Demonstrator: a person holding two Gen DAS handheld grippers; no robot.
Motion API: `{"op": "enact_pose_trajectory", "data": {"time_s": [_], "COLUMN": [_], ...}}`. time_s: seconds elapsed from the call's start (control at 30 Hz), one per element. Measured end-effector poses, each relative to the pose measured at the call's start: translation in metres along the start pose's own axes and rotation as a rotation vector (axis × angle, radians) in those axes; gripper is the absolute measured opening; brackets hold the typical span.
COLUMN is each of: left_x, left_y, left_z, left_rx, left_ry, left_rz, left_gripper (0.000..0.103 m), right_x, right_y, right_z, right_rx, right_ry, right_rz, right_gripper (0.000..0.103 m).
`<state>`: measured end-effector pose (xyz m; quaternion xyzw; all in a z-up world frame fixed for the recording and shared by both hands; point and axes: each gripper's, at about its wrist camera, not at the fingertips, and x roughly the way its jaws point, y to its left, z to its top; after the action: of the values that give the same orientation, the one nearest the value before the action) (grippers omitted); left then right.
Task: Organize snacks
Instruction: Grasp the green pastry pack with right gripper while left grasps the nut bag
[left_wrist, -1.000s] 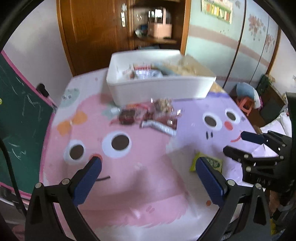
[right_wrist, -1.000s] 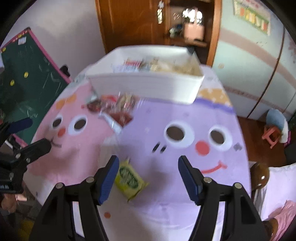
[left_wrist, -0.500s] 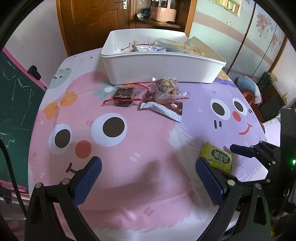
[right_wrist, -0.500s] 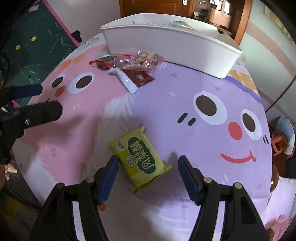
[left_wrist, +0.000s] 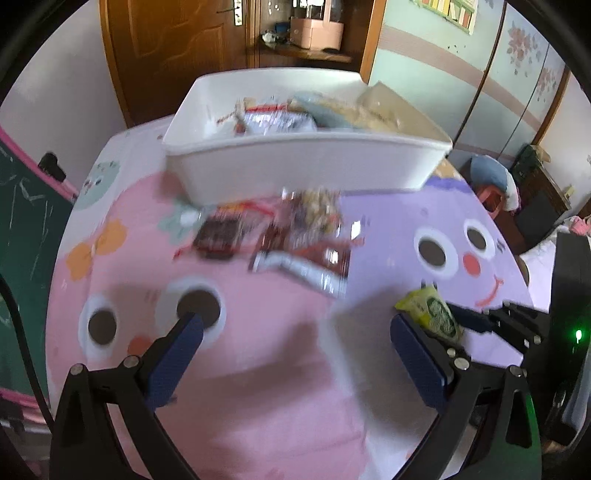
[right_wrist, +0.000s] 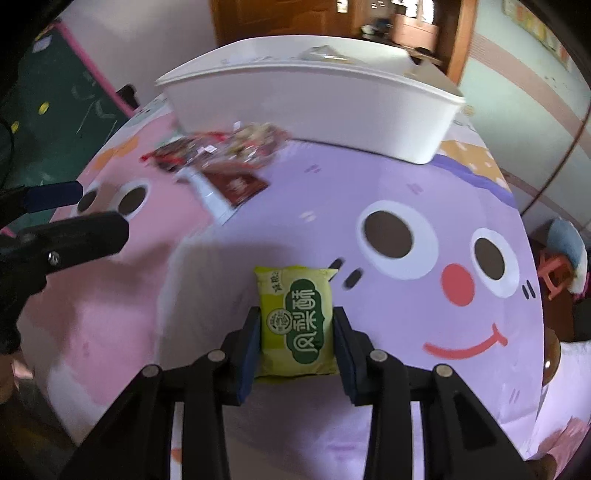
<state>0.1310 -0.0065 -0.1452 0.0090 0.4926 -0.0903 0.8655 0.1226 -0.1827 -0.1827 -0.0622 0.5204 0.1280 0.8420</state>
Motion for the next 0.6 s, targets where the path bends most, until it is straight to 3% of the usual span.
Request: {"op": "enact_pose_trajectory", "data": {"time_s": [0.23, 0.33, 0.6], "left_x": [0.045, 0.064, 0.117], "left_y": [-0.012, -0.019, -0.037], "left_z": [0.054, 0.067, 0.077], "left_rx": [-0.055, -0.075, -0.076], "left_ry": [0.015, 0.024, 0.107], "left_rz": [0.017, 0.065, 0.159], "left_gripper": [0.101, 0.101, 0.077], "right_x": [0.003, 0.004, 0.003], "right_y": [-0.031, -0.042, -0.049], "right_z": [0.014, 0.015, 0.015], "right_rx": [0.116, 0.152, 0.182], "right_ry": [-0.029, -0.034, -0.048], "right_rz": [-0.018, -0.016, 0.003], "right_gripper": [0.037, 0.037, 0.037]}}
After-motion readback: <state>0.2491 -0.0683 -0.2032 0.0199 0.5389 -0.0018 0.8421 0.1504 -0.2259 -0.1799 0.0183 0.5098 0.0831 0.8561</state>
